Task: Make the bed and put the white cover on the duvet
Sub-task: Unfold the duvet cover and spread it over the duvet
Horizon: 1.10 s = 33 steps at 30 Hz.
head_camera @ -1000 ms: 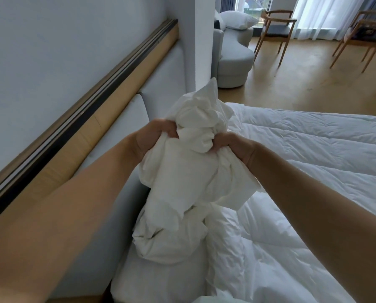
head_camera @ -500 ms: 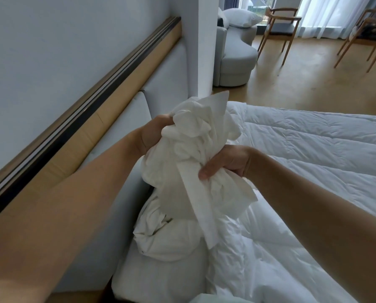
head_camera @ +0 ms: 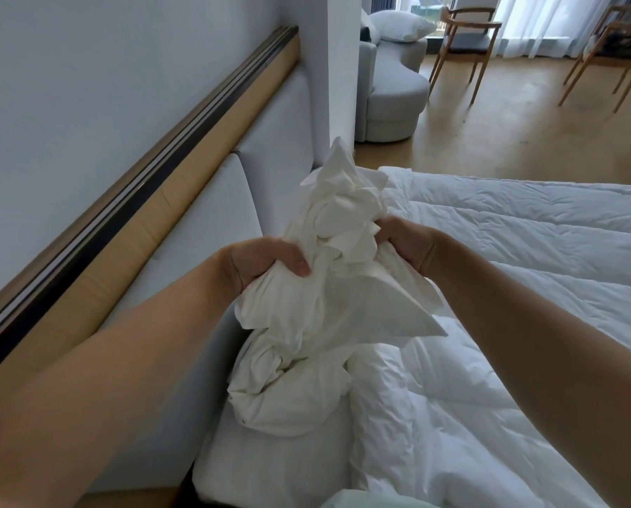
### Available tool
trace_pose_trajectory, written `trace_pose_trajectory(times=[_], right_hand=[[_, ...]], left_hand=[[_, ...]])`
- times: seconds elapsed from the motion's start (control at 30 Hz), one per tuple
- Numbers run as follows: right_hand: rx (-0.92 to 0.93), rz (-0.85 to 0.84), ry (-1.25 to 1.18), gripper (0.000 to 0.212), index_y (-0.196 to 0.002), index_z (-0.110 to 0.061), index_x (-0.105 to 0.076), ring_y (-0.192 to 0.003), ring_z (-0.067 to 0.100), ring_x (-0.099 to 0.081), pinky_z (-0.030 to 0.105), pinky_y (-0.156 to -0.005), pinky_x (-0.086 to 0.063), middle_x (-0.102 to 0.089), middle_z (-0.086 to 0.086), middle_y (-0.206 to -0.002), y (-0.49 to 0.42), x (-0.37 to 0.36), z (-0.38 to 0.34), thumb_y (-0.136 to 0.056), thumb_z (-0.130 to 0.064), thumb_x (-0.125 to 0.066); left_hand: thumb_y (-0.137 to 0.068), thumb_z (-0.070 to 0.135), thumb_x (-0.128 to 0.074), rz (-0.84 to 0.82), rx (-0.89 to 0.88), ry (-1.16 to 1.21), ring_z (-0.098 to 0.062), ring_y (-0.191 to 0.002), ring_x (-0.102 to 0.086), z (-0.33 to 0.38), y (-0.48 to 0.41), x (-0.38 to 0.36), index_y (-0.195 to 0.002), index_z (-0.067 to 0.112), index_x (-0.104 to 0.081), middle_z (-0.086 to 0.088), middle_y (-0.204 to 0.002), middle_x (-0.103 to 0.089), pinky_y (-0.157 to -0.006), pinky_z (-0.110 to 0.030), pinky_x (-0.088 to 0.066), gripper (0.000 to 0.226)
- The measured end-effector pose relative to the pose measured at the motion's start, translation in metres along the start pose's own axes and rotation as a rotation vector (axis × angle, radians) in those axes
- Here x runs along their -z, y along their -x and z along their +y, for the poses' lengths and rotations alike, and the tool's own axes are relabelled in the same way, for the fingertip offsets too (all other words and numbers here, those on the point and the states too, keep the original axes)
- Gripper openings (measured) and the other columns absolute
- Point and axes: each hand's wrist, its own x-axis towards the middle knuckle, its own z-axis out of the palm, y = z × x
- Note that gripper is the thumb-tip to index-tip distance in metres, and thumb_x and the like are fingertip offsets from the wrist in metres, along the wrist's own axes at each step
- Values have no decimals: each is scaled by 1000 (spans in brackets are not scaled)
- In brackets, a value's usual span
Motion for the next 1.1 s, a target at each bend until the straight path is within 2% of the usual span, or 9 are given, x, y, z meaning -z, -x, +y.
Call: trace_pose_trajectory(times=[0.1,0.23,0.33,0.63,0.7,0.77,0.87,1.0,1.1], right_hand=[[-59,28,-20,41,-97,-10,-77,-83,27,-73,38,-75,-62,-74,12,-95,1,0,-1,-61,-4,-60],[-228,10,41,35,-99,-17,-79,-88,28,-73,43,-81,-61,-74,13,-101,5,-9,1,-67,-9,-68],[-387,-81,132,38,-113,-16,-72,-102,32,-70,49,-94,-55,-73,15,-114,7,-19,6,-75,-10,-70],[-184,-70,-35,43,-115,-9,-68,-100,34,-70,50,-89,-58,-70,16,-111,5,-21,25,-73,1,-67],[-159,-68,-42,43,-115,-9,-69,-99,33,-69,49,-89,-59,-70,16,-111,7,-17,27,-74,2,-63],[-145,-39,-40,41,-112,-12,-72,-97,31,-70,47,-89,-59,-71,15,-109,10,-12,26,-75,0,-61],[-142,-21,-24,39,-104,-17,-78,-93,28,-71,41,-86,-59,-72,12,-105,11,-7,26,-74,-2,-59],[-139,23,-11,40,-104,-14,-77,-92,30,-69,44,-87,-56,-71,15,-105,6,1,30,-69,-4,-61],[-106,87,-48,44,-113,-9,-69,-94,32,-67,46,-90,-55,-69,17,-106,3,7,30,-72,-4,-56]], left_hand=[[-52,13,-90,-26,3,41,-41,-106,-64,-3,-1,5,-118,8,-72,-21,-119,-66,-92,-53,-56,69],[-65,6,-71,7,-60,15,-39,-101,-68,8,1,8,-123,7,-65,-20,-115,-68,-81,-47,-60,58],[-74,7,-60,127,-137,15,-27,-85,-73,16,-5,9,-111,8,-65,-11,-96,-74,-72,-37,-61,37],[-87,24,-55,231,-134,34,-25,-86,-71,16,-8,13,-116,9,-62,-11,-99,-72,-73,-36,-60,33],[-79,30,-71,228,-72,-25,-28,-92,-71,16,-3,16,-120,11,-63,-13,-106,-72,-77,-39,-60,46],[-49,39,-95,198,29,-83,-30,-93,-73,15,1,17,-118,12,-67,-15,-108,-73,-77,-40,-60,79],[-26,46,-102,85,118,-44,-29,-87,-75,14,5,12,-108,13,-73,-15,-104,-75,-69,-38,-62,93],[-47,29,-102,-19,162,-143,-39,-111,-67,12,4,14,-129,9,-64,-21,-126,-67,-82,-45,-60,93],[-70,4,-84,-21,95,-211,-41,-118,-64,11,-1,5,-133,9,-60,-20,-129,-66,-86,-47,-58,68]])
